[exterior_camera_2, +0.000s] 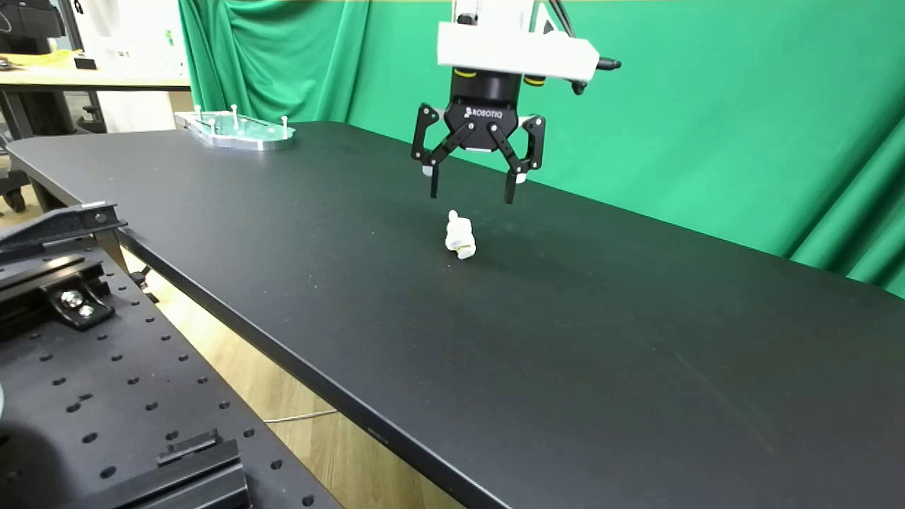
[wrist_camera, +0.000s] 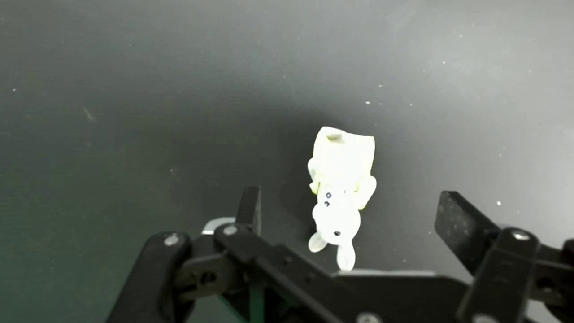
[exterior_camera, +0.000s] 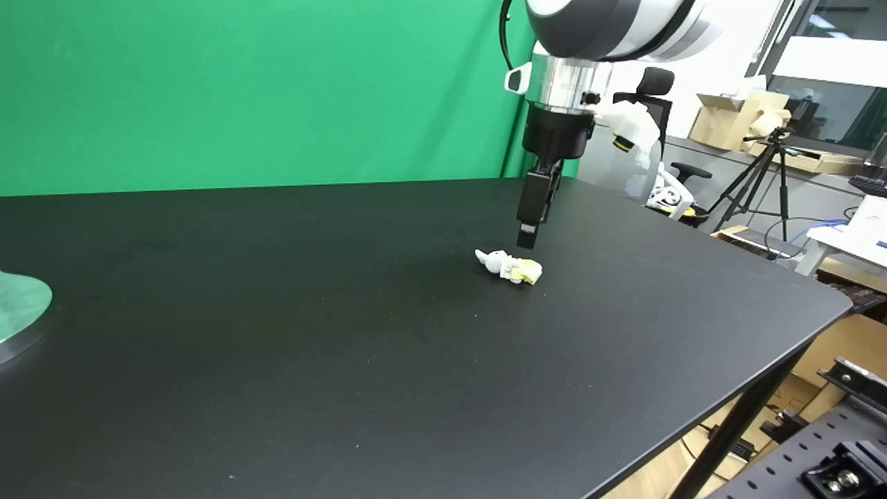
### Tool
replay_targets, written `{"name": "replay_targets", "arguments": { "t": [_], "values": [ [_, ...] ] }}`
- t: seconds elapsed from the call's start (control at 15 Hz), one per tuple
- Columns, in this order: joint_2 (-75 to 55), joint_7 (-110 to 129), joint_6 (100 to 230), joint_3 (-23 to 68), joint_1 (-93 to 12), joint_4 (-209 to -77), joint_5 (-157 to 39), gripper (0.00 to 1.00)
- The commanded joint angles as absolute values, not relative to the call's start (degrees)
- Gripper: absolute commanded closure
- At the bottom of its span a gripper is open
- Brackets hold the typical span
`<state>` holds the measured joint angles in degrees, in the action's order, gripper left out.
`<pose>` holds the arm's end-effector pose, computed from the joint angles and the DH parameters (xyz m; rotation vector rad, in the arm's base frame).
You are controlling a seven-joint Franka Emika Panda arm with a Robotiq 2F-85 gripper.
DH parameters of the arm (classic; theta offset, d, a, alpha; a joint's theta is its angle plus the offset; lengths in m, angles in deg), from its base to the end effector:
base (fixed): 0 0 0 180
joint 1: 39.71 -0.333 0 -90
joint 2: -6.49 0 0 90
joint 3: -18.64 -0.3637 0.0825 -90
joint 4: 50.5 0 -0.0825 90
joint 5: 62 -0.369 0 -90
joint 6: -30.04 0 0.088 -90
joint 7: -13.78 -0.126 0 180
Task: Move the white object from the left to the right
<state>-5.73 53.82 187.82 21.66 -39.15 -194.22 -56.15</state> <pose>0.4745 -0.0267 0.2446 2.8782 1.1025 0.0163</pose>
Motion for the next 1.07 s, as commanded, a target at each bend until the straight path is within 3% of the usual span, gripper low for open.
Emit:
{"name": "replay_targets", "arguments": {
  "t": [0.0, 0.33, 0.4, 0.47, 1.0],
  "values": [
    [-8.96, 52.04, 186.82, 20.24, -37.34, -192.07, -54.12, 0.00],
    [-12.06, 50.22, 187.16, 20.37, -36.97, -190.69, -51.91, 0.00],
    [-12.51, 50.38, 187.35, 19.93, -36.57, -190.42, -52.51, 0.25],
    [-12.84, 50.51, 187.33, 19.52, -36.23, -190.22, -53.02, 0.26],
    [-14.41, 49.61, 186.85, 17.24, -34.72, -189.14, -54.55, 0.81]
  ]
}}
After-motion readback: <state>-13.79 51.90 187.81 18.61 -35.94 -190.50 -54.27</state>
